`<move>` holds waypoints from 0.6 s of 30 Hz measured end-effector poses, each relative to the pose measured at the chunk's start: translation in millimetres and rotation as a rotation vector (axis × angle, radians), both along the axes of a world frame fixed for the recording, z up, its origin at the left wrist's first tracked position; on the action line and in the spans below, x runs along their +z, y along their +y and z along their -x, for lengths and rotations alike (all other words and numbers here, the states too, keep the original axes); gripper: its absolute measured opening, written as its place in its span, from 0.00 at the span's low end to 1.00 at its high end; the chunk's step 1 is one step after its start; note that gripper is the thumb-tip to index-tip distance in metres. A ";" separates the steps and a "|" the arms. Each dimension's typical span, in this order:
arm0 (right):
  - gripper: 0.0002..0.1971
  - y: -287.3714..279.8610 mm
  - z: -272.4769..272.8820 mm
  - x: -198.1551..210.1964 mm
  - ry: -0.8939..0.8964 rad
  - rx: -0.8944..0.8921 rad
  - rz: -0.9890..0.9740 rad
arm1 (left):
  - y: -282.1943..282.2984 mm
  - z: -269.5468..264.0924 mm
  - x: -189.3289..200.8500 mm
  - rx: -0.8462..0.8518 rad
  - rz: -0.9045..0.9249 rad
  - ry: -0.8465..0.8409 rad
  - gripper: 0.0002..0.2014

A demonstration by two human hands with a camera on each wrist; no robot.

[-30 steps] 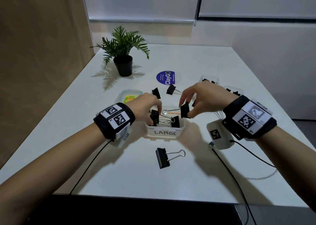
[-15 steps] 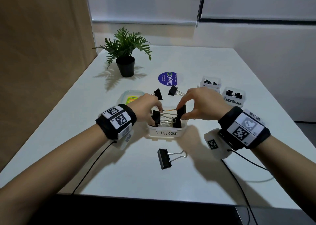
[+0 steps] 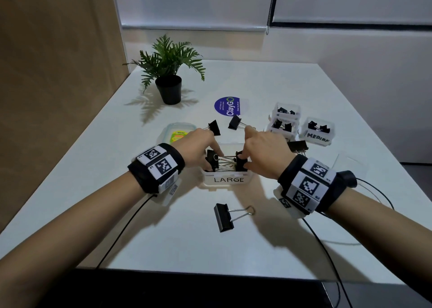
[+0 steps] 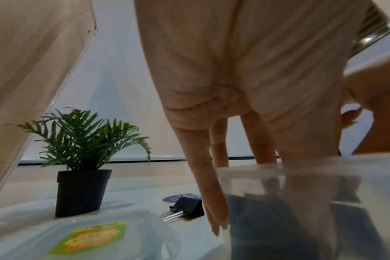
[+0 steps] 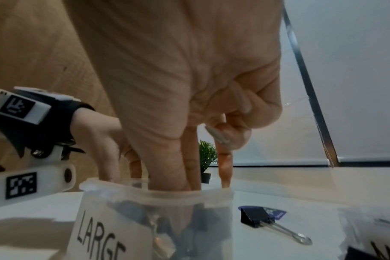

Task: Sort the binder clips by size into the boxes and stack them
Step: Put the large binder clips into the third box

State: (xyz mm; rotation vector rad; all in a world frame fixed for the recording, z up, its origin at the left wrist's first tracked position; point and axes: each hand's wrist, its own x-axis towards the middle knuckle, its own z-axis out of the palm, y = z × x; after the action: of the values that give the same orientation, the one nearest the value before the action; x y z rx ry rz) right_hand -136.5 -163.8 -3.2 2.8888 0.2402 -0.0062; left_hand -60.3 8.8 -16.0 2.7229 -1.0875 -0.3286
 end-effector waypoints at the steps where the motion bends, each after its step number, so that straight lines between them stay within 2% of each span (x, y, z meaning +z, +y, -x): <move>1: 0.10 1.6 0.1 0.1 0.002 -0.008 0.029 | -0.7 -0.4 0.4 -0.010 -0.018 -0.007 0.23; 3: 0.08 4.9 1.0 -0.3 0.005 -0.008 0.090 | -3.4 -0.2 1.8 -0.035 -0.080 -0.026 0.21; 6: 0.08 7.6 2.7 -0.9 -0.003 0.025 0.138 | -7.2 2.7 4.6 -0.068 -0.144 -0.044 0.13; 11: 0.09 9.0 -5.0 0.6 0.020 0.064 0.172 | -7.3 6.0 0.5 -0.075 -0.205 -0.075 0.15; 14: 0.09 4.9 -12.2 4.2 0.003 0.036 0.076 | -5.8 6.5 3.5 -0.049 -0.186 -0.078 0.13; 18: 0.13 0.3 -12.5 6.9 0.003 0.029 -0.023 | -2.8 3.3 3.2 0.005 -0.131 -0.067 0.26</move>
State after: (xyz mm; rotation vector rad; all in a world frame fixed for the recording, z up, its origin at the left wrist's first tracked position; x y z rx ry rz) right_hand -124.0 -163.5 3.7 2.9076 0.2850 -0.0025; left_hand -63.7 6.0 -12.8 2.8709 -1.1132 -0.3208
